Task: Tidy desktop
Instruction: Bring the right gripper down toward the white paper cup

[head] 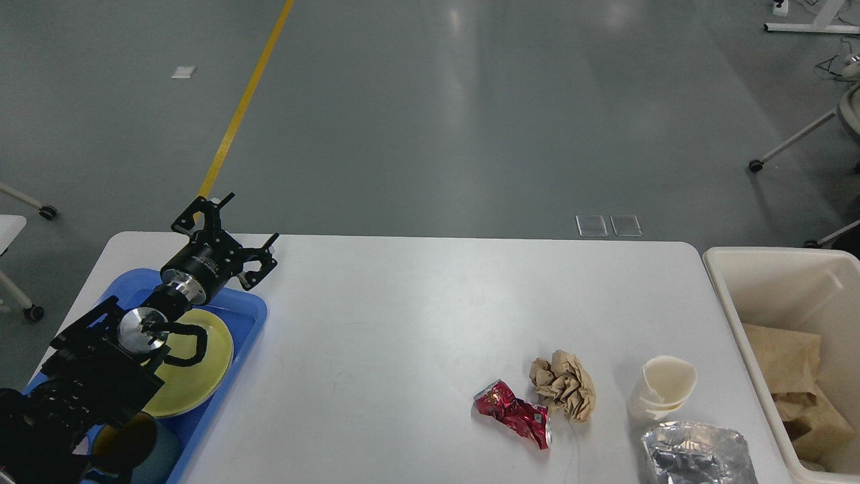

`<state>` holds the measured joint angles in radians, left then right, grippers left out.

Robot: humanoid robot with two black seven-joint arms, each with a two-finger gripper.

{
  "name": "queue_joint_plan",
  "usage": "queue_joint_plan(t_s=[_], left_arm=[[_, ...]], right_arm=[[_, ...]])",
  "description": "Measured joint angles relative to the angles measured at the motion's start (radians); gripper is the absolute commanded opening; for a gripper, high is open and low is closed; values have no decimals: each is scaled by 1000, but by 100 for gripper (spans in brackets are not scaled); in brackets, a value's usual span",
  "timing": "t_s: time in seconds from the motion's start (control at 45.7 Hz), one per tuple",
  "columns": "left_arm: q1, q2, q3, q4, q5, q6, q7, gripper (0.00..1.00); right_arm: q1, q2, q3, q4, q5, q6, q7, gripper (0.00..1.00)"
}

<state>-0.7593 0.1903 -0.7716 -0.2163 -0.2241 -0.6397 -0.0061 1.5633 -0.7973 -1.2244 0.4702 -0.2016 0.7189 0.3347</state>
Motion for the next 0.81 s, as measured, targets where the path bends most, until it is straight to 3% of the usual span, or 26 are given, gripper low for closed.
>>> queue_joint_plan(t_s=[0.241, 0.81], left_arm=[[0, 0, 0, 0, 1, 0, 0, 96], [0, 0, 0, 0, 0, 0, 0, 96]], right_arm=[[178, 136, -63, 88, -1, 183, -9, 98], [257, 499, -142, 392, 5, 195, -10, 97]])
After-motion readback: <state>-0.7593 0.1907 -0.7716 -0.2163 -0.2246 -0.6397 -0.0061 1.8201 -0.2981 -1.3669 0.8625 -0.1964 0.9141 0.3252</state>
